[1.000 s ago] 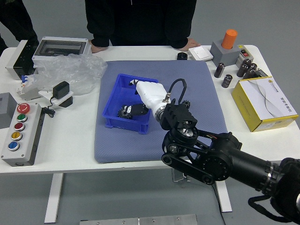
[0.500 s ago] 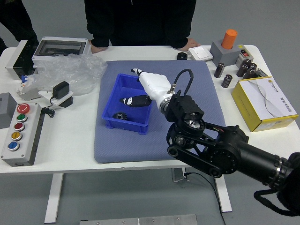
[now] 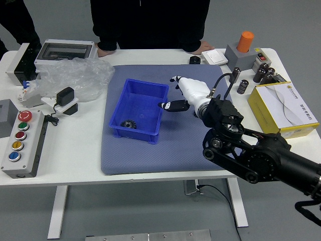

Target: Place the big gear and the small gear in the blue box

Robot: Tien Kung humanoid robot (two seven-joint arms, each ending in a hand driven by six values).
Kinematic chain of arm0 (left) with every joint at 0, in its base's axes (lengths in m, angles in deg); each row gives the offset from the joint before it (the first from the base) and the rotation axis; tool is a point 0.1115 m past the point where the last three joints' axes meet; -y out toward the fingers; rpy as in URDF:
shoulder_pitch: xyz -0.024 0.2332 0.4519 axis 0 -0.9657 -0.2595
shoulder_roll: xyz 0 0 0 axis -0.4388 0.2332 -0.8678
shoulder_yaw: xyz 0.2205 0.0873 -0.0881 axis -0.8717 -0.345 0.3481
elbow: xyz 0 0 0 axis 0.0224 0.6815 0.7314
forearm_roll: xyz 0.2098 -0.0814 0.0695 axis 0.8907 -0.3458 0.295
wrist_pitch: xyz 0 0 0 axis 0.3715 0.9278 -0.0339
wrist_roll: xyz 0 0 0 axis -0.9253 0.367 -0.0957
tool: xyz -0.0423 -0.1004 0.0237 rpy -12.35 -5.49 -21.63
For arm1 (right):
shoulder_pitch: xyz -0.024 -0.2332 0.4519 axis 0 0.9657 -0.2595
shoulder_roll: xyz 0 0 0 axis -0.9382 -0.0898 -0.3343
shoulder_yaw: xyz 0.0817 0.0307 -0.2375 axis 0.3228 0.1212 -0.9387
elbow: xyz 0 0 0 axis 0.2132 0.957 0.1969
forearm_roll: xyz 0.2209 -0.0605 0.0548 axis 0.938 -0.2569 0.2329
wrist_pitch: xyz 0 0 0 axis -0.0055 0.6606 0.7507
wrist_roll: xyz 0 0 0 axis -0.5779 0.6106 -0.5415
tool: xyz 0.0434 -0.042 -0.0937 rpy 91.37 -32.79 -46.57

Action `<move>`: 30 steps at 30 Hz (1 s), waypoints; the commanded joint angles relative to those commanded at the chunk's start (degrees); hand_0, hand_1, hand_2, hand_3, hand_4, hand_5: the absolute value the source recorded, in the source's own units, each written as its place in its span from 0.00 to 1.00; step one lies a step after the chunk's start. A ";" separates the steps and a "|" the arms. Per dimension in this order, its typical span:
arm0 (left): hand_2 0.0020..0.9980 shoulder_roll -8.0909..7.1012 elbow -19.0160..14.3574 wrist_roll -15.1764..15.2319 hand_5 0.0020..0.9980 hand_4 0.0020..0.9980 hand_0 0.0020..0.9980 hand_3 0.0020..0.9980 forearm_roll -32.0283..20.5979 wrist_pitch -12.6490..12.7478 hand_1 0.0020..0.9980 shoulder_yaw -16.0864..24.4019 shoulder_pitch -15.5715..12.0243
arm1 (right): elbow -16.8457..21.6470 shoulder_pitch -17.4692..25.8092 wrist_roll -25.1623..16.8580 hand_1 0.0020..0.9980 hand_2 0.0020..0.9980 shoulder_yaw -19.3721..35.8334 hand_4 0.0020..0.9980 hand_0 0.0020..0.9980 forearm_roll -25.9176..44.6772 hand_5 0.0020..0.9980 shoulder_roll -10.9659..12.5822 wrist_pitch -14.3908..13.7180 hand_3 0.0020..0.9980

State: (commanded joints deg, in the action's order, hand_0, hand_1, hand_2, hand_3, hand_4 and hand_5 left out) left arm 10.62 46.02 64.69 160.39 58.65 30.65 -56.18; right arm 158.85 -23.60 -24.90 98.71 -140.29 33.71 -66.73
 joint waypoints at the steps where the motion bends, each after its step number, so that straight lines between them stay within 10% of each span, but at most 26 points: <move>1: 0.80 -0.03 0.00 0.02 0.25 0.59 0.81 0.75 -0.08 0.03 0.79 -0.04 0.05 | -0.22 0.08 0.00 0.59 0.68 -0.10 0.82 0.69 0.43 0.48 0.64 0.01 0.75; 12: 0.80 -0.07 0.00 0.01 0.25 0.59 0.81 0.75 -0.31 0.11 0.79 -0.19 0.25 | -3.54 1.08 0.00 0.59 0.69 -1.78 0.82 0.69 5.45 0.48 3.81 0.01 0.72; 30: 0.80 0.02 0.00 0.00 0.25 0.59 0.81 0.75 0.34 0.00 0.79 -0.02 0.24 | -9.32 1.00 -1.10 0.59 0.69 -2.08 0.78 0.70 9.59 0.47 2.40 -0.23 0.71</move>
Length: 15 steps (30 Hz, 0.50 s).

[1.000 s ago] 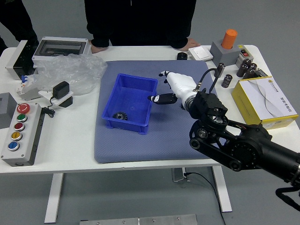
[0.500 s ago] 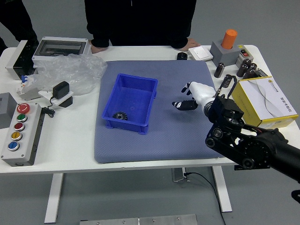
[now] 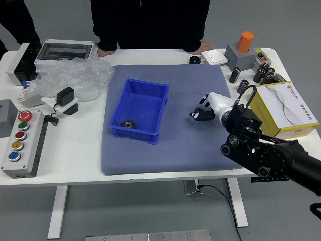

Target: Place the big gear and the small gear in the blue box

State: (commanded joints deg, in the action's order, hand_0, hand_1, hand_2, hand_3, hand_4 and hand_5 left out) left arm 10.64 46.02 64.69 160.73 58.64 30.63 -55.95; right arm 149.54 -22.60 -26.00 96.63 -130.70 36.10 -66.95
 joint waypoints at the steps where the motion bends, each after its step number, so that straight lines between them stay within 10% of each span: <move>1: 0.80 0.01 0.00 0.00 0.25 0.59 0.81 0.75 0.03 0.00 0.79 0.00 0.00 | -0.25 -0.03 -0.11 0.59 0.69 -0.06 0.78 0.70 0.13 0.47 -0.22 -0.08 0.71; 15: 0.80 0.24 0.00 -0.09 0.25 0.59 0.81 0.75 0.19 -0.03 0.79 0.05 -0.07 | -2.77 0.10 -0.86 0.59 0.69 0.00 0.77 0.69 0.52 0.47 -2.58 -0.86 0.71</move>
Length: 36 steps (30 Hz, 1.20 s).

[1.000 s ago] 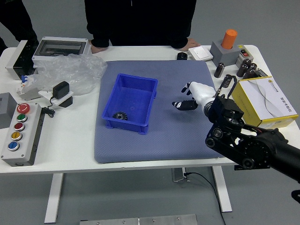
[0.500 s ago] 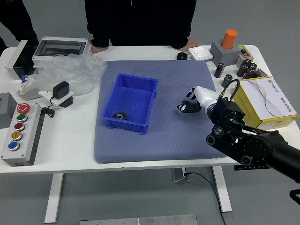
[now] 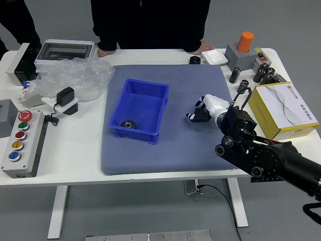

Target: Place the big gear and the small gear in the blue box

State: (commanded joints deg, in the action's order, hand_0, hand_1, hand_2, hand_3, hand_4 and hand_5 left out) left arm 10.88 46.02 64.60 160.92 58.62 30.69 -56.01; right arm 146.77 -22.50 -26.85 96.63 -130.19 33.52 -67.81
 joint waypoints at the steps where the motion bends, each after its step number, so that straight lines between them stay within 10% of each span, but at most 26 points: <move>1: 0.80 0.02 0.00 0.00 0.25 0.59 0.81 0.75 0.01 -0.01 0.79 0.01 0.01 | -0.17 -0.01 -0.02 0.59 0.69 0.02 0.77 0.69 -0.02 0.47 -0.12 -0.03 0.71; 15: 0.80 0.18 0.00 -0.05 0.25 0.59 0.81 0.75 -0.07 -0.01 0.79 -0.06 -0.03 | -1.55 0.35 0.56 0.56 0.68 -0.08 0.58 0.68 -2.40 0.18 -1.26 0.87 0.71; 36: 0.80 0.46 0.00 -0.16 0.25 0.59 0.81 0.75 0.18 -0.11 0.79 0.00 -0.22 | -1.36 1.57 1.39 0.52 0.61 -0.34 0.55 0.68 -7.79 0.09 -2.54 -1.28 0.69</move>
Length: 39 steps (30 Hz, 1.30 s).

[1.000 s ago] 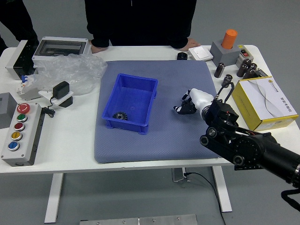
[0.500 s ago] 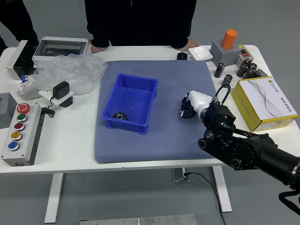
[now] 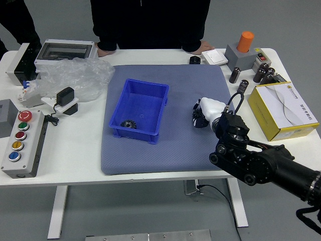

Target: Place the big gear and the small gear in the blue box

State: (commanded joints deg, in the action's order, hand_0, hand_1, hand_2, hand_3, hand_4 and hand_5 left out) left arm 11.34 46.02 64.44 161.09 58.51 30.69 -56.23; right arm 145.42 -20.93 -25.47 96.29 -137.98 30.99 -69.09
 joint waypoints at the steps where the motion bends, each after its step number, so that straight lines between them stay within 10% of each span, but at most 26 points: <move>1: 0.80 0.01 0.00 0.00 0.25 0.59 0.81 0.75 0.00 0.00 0.79 0.00 -0.01 | -0.01 0.06 -0.03 0.52 0.61 -0.01 0.55 0.68 -0.13 0.09 -0.05 -0.20 0.69; 39: 0.80 -0.05 0.00 0.04 0.25 0.59 0.81 0.75 0.10 -0.14 0.79 0.05 -0.19 | 1.62 -0.28 0.57 0.48 0.52 3.36 0.53 0.63 -4.26 0.00 0.45 -2.39 0.60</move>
State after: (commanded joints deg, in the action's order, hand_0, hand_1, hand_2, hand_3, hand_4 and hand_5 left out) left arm 11.29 46.02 64.47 161.19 58.37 30.73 -56.42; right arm 147.03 -21.21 -24.90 99.65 -142.24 31.43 -71.48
